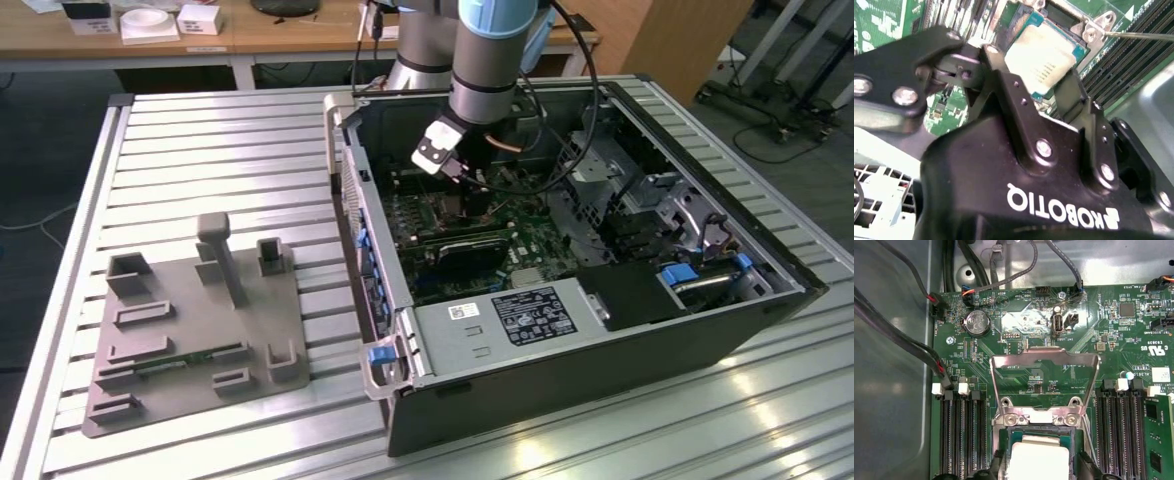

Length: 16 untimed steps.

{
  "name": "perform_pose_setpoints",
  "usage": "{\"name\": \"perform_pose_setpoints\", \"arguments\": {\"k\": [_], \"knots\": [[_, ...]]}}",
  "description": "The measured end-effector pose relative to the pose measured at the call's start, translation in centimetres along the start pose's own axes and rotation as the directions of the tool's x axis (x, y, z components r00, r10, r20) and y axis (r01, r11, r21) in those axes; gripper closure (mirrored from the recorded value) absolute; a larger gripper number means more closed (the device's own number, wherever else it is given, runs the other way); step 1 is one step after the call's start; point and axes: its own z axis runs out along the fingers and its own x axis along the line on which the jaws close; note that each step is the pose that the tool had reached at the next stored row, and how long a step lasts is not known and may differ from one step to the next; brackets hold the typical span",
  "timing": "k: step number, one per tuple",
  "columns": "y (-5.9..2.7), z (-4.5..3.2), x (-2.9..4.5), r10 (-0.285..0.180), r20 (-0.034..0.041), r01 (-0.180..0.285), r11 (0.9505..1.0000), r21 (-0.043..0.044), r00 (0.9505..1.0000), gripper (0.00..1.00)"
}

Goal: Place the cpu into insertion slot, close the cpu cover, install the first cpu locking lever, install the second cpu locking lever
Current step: 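Place the cpu into insertion slot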

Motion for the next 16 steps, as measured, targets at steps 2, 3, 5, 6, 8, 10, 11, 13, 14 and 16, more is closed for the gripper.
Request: {"name": "perform_pose_setpoints", "arguments": {"k": [2, 3, 5, 6, 8, 10, 11, 13, 14, 16], "knots": [[-0.01, -0.03, -0.01, 0.000, 0.0007, 0.000, 1.0000, 0.0005, 1.0000, 0.33], [-0.01, -0.03, -0.01, 0.000, 0.0008, 0.000, 1.0000, 0.0005, 1.0000, 0.33], [-0.01, -0.06, -0.02, 0.000, 0.0010, 0.000, 1.0000, 0.0006, 1.0000, 0.33], [-0.01, -0.13, -0.02, 0.000, 0.0010, 0.000, 1.0000, 0.0006, 1.0000, 0.33], [0.01, -0.35, -0.01, -0.001, 0.0008, 0.001, 1.0000, 0.0005, 1.0000, 0.33], [0.01, -0.46, -0.01, -0.001, 0.0006, 0.001, 1.0000, 0.0005, 1.0000, 0.33], [0.01, -0.46, -0.01, -0.002, 0.0006, 0.002, 1.0000, 0.0004, 1.0000, 0.33], [0.01, -0.46, -0.01, -0.002, 0.0005, 0.002, 1.0000, 0.0004, 1.0000, 0.33], [0.01, -0.46, -0.01, -0.002, 0.0006, 0.002, 1.0000, 0.0004, 1.0000, 0.34], [0.01, -0.47, -0.01, -0.002, 0.0008, 0.002, 1.0000, 0.0007, 1.0000, 0.40]]}}
